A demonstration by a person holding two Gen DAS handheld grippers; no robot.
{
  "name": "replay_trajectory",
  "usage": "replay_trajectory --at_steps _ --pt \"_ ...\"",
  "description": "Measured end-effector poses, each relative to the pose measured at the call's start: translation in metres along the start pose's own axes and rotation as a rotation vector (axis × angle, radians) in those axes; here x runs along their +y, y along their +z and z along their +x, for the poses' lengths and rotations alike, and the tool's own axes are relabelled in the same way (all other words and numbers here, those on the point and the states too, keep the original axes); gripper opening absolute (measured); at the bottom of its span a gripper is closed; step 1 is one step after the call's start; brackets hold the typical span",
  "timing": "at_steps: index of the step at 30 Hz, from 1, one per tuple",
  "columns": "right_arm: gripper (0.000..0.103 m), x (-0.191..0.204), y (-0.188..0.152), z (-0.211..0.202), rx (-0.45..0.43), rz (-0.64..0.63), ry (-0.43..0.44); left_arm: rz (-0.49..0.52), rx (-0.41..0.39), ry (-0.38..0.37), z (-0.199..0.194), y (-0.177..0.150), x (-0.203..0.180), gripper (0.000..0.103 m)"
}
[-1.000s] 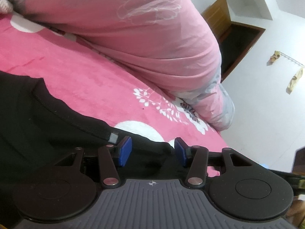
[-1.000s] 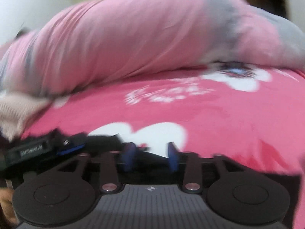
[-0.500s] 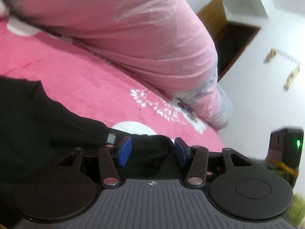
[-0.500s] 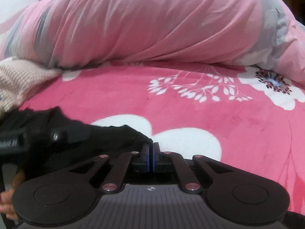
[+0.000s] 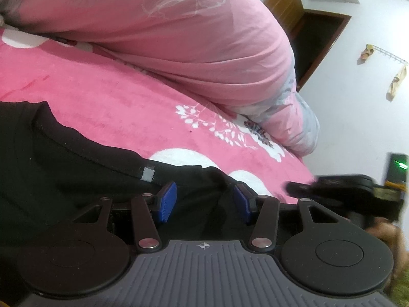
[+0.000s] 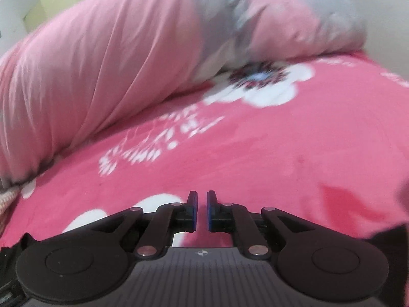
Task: Fold clothes
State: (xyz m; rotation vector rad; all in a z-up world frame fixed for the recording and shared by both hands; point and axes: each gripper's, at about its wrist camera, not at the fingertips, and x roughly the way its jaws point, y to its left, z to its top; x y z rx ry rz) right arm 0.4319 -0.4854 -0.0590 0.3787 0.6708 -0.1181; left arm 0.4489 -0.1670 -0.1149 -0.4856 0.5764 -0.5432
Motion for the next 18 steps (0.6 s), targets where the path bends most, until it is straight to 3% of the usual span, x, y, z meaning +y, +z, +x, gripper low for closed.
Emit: replay_trajectory --at_steps 3,10,13,18 --pt "0.029 -0.015 -0.013 -0.047 -0.035 0.048 -0.084 -0.003 0.001 -0.001 0.0 0.0 0.0 0.05" --pt "0.042 -0.059 -0.078 -0.142 -0.065 0.348 -0.194 -0.01 0.001 -0.004 0.001 0.001 0.0 0.049" --pt "0.044 -0.077 -0.1 -0.154 -0.053 0.481 -0.195 -0.013 0.001 -0.007 0.001 0.001 0.001 0.049" --pt "0.046 -0.089 -0.127 -0.173 -0.111 0.636 -0.222 -0.02 0.0 -0.011 0.002 0.001 0.002 0.049"
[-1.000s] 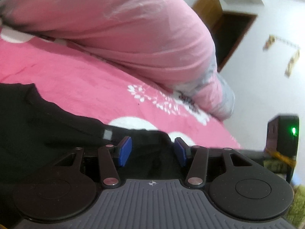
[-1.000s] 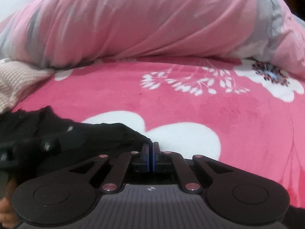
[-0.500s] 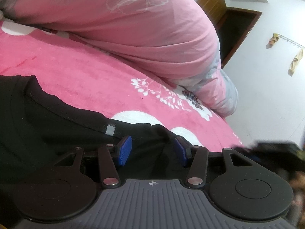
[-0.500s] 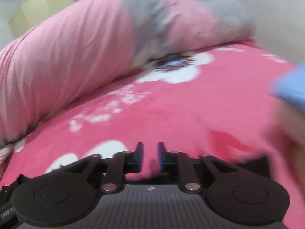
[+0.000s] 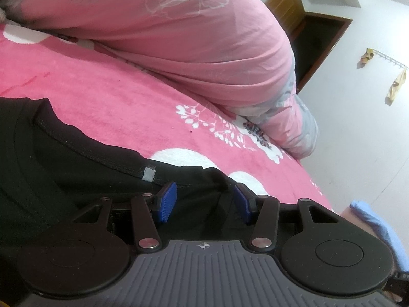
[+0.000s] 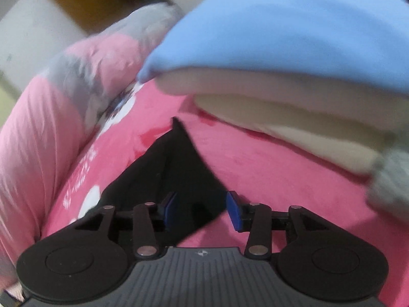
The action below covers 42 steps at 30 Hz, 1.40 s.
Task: Fold clothes
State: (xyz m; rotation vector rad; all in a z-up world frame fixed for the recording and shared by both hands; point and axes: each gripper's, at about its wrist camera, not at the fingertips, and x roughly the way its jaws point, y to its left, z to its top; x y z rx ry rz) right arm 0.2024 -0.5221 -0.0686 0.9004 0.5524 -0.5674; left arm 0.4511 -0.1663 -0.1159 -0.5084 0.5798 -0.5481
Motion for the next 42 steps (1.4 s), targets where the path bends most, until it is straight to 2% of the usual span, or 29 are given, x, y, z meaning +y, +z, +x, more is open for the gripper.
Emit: replay_trajectory --at_steps 4,7,12,16,19,22,24,25,26,30,33,35,37,39,40,41,42 --pt "0.052 -0.016 -0.005 -0.016 -0.022 0.038 0.009 0.0 0.002 0.002 0.0 0.0 -0.001 0.049" --pt "0.052 -0.032 -0.001 -0.008 0.015 0.105 0.04 -0.006 -0.001 0.005 -0.001 0.002 -0.002 0.049" --pt "0.052 -0.034 0.002 -0.004 0.029 0.124 0.059 -0.003 -0.049 0.07 -0.022 0.01 -0.017 0.05" --pt "0.051 -0.028 0.001 -0.002 0.022 0.114 0.063 0.043 -0.021 0.048 -0.039 0.01 -0.042 0.05" --pt "0.05 -0.022 -0.001 0.002 0.011 0.087 0.056 0.119 0.038 0.017 -0.045 0.001 -0.062 0.05" --pt "0.037 -0.021 -0.002 0.008 -0.003 0.073 0.037 0.168 0.091 0.005 -0.043 -0.013 -0.073 0.05" --pt "0.015 -0.021 -0.002 0.008 -0.018 0.061 0.023 0.183 0.124 0.005 -0.041 -0.022 -0.074 0.05" --pt "0.011 -0.021 -0.001 0.009 -0.023 0.055 0.02 0.181 0.139 0.01 -0.04 -0.025 -0.071 0.05" --pt "0.0 -0.021 -0.001 0.009 -0.029 0.046 0.016 0.179 0.154 0.016 -0.039 -0.029 -0.068 0.05" --pt "0.0 -0.006 0.004 0.0 -0.088 -0.042 0.034 0.155 0.202 0.021 -0.037 -0.038 -0.055 0.05" --pt "0.0 0.034 0.005 -0.013 -0.135 -0.225 0.118 0.101 0.203 0.007 -0.044 -0.031 -0.043 0.05" --pt "0.0 0.072 -0.007 -0.027 -0.147 -0.447 0.201 0.065 0.204 0.007 -0.049 -0.024 -0.036 0.05" --pt "0.0 0.109 -0.039 -0.045 -0.13 -0.755 0.294 0.015 0.201 0.007 -0.053 -0.016 -0.026 0.05" --pt "0.001 0.133 -0.082 -0.057 -0.071 -1.079 0.381 -0.035 0.199 0.006 -0.057 -0.011 -0.016 0.05" --pt "0.002 0.137 -0.105 -0.06 -0.042 -1.222 0.397 -0.06 0.198 0.005 -0.059 -0.008 -0.012 0.05" --pt "0.004 0.138 -0.125 -0.061 -0.014 -1.338 0.402 -0.071 0.196 0.005 -0.061 -0.006 -0.009 0.05" --pt "0.009 0.136 -0.135 -0.06 0.003 -1.388 0.406 -0.082 0.194 0.004 -0.062 -0.004 -0.007 0.05"
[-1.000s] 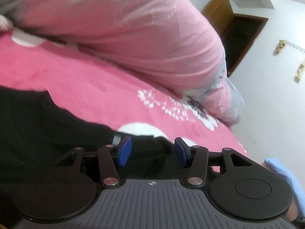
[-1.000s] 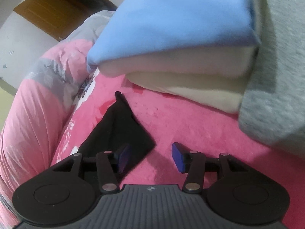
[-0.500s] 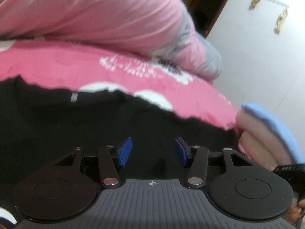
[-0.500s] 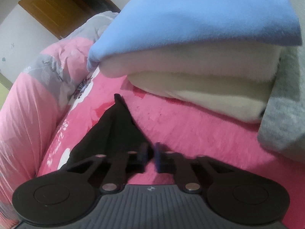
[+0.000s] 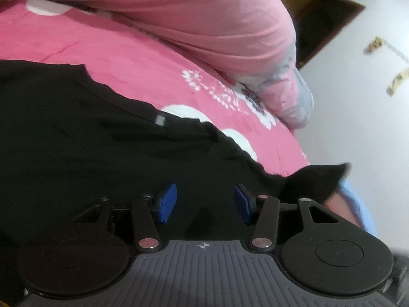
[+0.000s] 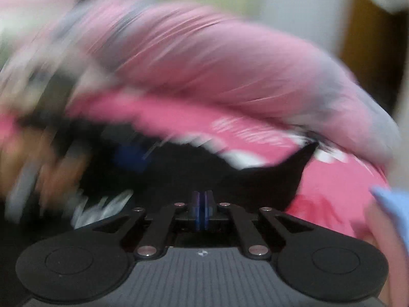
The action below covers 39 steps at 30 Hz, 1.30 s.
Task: Fold clothes
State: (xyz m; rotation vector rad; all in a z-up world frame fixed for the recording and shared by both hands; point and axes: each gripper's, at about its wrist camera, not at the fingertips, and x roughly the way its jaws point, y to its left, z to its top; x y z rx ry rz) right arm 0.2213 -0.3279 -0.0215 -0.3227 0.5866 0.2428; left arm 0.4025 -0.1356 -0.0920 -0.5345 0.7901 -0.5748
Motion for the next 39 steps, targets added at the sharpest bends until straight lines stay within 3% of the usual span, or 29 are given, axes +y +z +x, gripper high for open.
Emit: replay_trajectory --at_steps 3,6,11,14,17,19,21,23,25,28,30,34,36,37,39 --pt "0.031 0.012 -0.012 0.0 0.008 -0.058 0.032 -0.002 -0.003 -0.002 -0.004 0.004 0.001 0.051" --pt "0.038 -0.027 -0.017 -0.02 -0.103 0.164 0.071 0.028 -0.001 -0.001 -0.006 0.005 -0.004 0.051" --pt "0.039 -0.112 -0.032 -0.07 -0.272 0.698 0.18 0.059 0.012 -0.019 -0.006 0.009 -0.018 0.051" --pt "0.039 -0.134 -0.036 -0.128 -0.391 0.826 0.275 0.08 0.013 -0.033 -0.004 0.012 -0.03 0.051" --pt "0.039 -0.134 -0.029 -0.196 -0.504 0.796 0.363 0.11 0.018 -0.048 -0.001 0.011 -0.041 0.051" --pt "0.039 -0.131 -0.022 -0.22 -0.476 0.786 0.339 0.133 0.023 -0.05 0.002 0.01 -0.049 0.051" --pt "0.039 -0.125 -0.019 -0.214 -0.383 0.747 0.231 0.159 0.026 -0.034 0.006 0.006 -0.057 0.051" --pt "0.039 -0.118 -0.022 -0.175 -0.23 0.679 0.076 0.188 0.031 -0.016 0.011 0.002 -0.064 0.051" --pt "0.039 -0.109 -0.031 -0.12 -0.071 0.618 0.003 0.217 0.042 0.0 0.018 -0.002 -0.071 0.051" --pt "0.037 -0.105 -0.046 -0.041 0.101 0.557 -0.009 0.26 0.068 0.02 0.028 -0.01 -0.078 0.051" --pt "0.037 -0.104 -0.047 -0.011 0.12 0.495 -0.068 0.301 0.083 0.03 0.033 -0.018 -0.083 0.051" --pt "0.033 -0.105 -0.054 0.015 0.131 0.474 -0.033 0.37 0.101 0.042 0.041 -0.032 -0.085 0.051" --pt "0.021 -0.105 -0.064 0.031 0.181 0.471 -0.049 0.389 0.104 0.053 0.044 -0.037 -0.085 0.051" --pt "0.02 -0.106 -0.071 0.035 0.199 0.477 -0.061 0.396 0.104 0.06 0.045 -0.039 -0.084 0.051" --pt "0.02 -0.107 -0.08 0.027 0.166 0.501 -0.044 0.417 0.098 0.07 0.044 -0.041 -0.084 0.051"
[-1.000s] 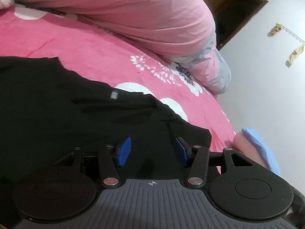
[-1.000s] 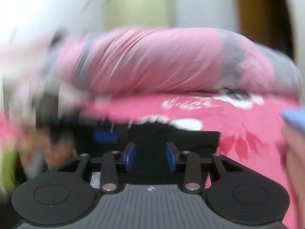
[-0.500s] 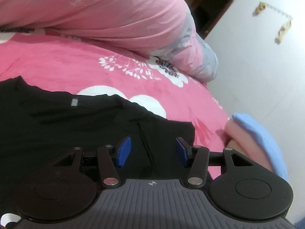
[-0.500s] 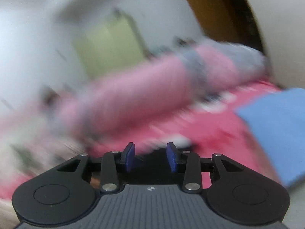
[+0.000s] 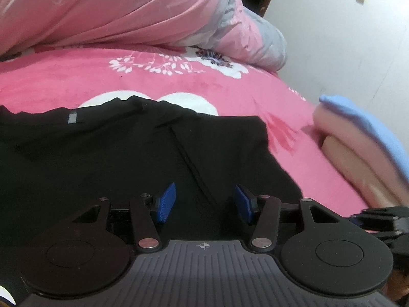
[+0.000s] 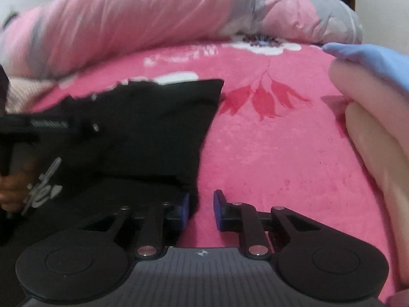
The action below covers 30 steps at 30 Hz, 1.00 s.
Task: Fold clothes
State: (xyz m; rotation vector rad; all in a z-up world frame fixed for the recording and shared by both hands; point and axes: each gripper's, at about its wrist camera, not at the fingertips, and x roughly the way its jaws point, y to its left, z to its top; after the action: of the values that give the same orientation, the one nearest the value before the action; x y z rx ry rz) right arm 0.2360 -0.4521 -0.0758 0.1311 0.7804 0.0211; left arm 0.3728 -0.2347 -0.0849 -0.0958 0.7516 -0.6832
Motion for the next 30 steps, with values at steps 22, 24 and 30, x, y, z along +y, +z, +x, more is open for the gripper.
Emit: replay_trajectory --at_steps 22,24,30 --pt "0.022 -0.022 -0.019 0.002 -0.13 0.089 0.195 -0.185 -0.053 0.042 0.042 0.055 0.024 0.048" --pt "0.022 -0.023 -0.02 0.002 -0.132 0.097 0.202 -0.177 -0.051 0.041 0.046 0.058 0.023 0.042" --pt "0.022 -0.03 -0.022 0.003 -0.133 0.139 0.234 -0.161 -0.041 0.049 0.052 0.058 0.022 0.032"
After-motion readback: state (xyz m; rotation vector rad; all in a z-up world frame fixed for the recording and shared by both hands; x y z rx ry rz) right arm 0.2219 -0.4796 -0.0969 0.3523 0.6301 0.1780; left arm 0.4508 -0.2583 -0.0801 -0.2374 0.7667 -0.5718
